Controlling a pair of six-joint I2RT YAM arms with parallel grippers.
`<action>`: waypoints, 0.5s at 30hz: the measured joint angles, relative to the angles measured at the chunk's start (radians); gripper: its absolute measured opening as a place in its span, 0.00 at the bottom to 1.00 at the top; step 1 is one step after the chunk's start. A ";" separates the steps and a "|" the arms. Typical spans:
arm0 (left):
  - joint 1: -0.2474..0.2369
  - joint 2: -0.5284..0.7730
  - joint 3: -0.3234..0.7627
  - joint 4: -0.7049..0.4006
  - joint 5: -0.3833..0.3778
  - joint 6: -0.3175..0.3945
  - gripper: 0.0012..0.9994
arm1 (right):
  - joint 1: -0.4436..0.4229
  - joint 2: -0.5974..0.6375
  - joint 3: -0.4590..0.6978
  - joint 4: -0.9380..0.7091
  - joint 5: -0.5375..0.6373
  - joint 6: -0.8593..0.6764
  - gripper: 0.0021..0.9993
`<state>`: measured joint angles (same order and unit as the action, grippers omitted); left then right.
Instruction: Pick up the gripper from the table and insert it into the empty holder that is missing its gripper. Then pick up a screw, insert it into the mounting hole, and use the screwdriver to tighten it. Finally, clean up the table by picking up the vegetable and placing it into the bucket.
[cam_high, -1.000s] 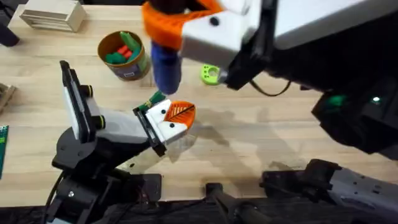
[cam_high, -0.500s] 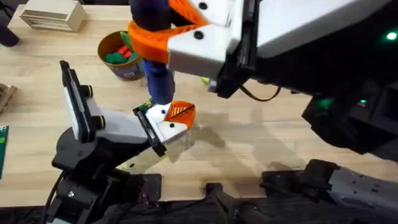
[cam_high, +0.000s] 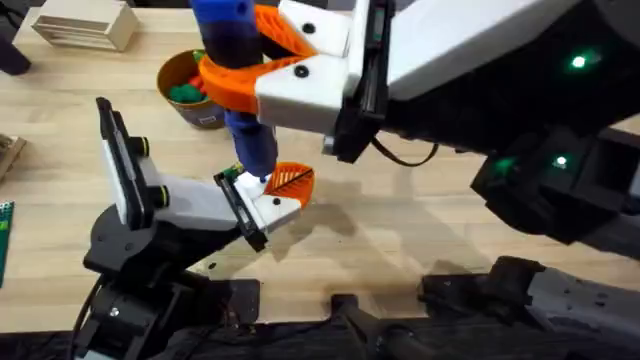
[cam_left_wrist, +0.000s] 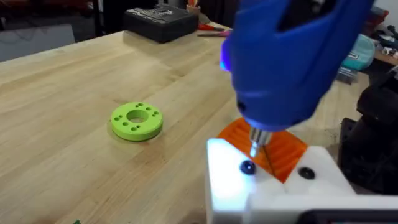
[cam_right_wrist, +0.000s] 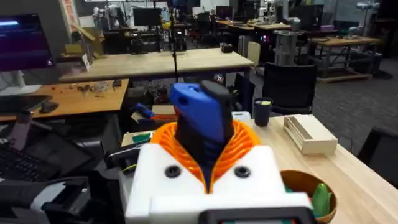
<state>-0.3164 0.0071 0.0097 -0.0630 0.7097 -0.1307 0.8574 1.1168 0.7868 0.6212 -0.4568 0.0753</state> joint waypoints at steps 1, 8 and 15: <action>0.000 0.000 0.000 0.000 0.000 0.000 0.01 | 0.000 0.000 0.000 -0.001 0.000 0.000 0.03; 0.000 0.000 0.000 0.000 0.000 0.000 0.01 | 0.000 0.022 0.000 0.001 0.000 0.000 0.03; 0.000 0.000 0.000 0.000 -0.003 0.000 0.01 | 0.000 0.027 0.000 0.001 0.000 0.004 0.03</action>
<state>-0.3164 0.0071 0.0097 -0.0631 0.7071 -0.1307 0.8574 1.1439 0.7868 0.6221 -0.4564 0.0792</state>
